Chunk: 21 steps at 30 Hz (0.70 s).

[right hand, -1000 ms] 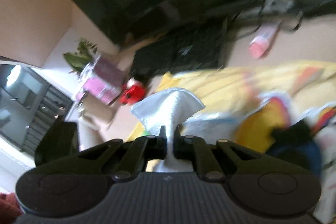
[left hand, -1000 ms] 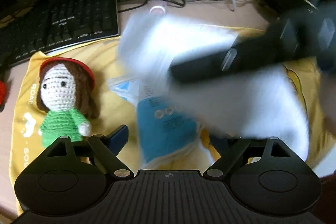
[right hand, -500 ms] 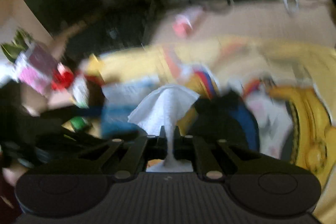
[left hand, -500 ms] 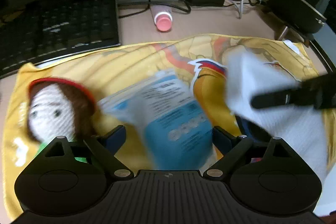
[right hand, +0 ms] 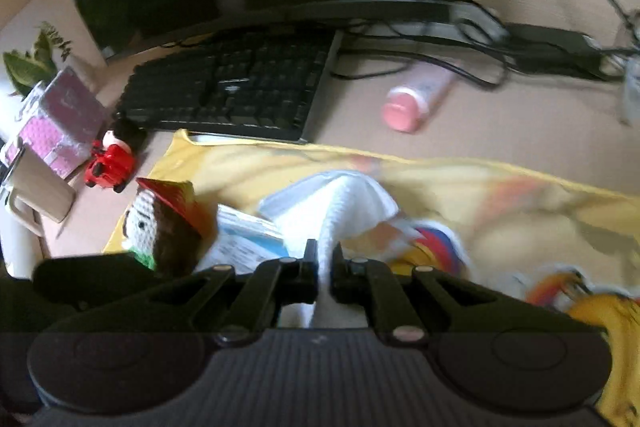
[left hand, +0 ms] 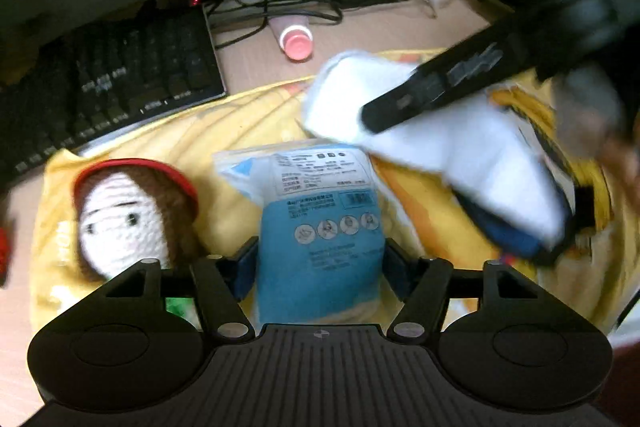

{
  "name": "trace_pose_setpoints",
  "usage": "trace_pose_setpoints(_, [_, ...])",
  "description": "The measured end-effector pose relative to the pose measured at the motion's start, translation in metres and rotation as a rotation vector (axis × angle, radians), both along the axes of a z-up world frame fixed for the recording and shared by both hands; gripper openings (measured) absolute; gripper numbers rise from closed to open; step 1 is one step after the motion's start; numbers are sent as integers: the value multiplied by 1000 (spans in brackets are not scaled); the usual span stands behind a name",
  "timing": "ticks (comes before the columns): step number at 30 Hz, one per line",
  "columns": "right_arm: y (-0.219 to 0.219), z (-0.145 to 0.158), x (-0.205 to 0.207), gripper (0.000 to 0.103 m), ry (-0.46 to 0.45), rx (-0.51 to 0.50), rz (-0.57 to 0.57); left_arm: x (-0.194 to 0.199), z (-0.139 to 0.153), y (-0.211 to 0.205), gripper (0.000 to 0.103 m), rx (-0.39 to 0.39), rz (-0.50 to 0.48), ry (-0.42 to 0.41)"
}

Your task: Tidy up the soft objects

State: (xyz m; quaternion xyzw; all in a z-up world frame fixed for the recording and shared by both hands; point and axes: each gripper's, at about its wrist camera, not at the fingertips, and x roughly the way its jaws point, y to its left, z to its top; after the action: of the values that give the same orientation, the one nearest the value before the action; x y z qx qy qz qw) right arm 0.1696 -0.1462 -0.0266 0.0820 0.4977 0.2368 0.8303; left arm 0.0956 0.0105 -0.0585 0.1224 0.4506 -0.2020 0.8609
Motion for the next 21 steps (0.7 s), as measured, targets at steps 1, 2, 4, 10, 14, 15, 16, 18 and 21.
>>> trace_pose_setpoints(1, [-5, 5, -7, 5, 10, 28, 6, -6, 2, 0, 74, 23, -19, -18])
trace_pose_setpoints(2, [-7, 7, -14, 5, 30, 65, 15, -12, 5, 0, 76, 45, -39, -38])
trace_pose_setpoints(4, [-8, 9, -29, 5, 81, 150, 37, -23, 12, -7, 81, 95, -94, -105])
trace_pose_setpoints(10, [-29, 6, -42, 5, 91, 134, -104, -23, -2, -44, 78, 303, -207, -226])
trace_pose_setpoints(14, [-47, 21, -48, 5, 33, 126, -161, -5, -11, -41, 64, 232, -168, -156])
trace_pose_setpoints(15, [-50, 23, -49, 5, 26, 122, -171, 1, -9, -37, 63, 199, -152, -128])
trace_pose_setpoints(16, [-53, 23, -51, 5, 23, 120, -182, 8, -4, -31, 61, 144, -125, -87])
trace_pose_setpoints(18, [-60, 26, -53, 5, 14, 115, -206, 28, 11, -11, 61, -98, -39, 62])
trace_pose_setpoints(21, [-66, 34, -53, 5, -18, 127, -232, 45, 26, 16, 62, -480, 60, 226])
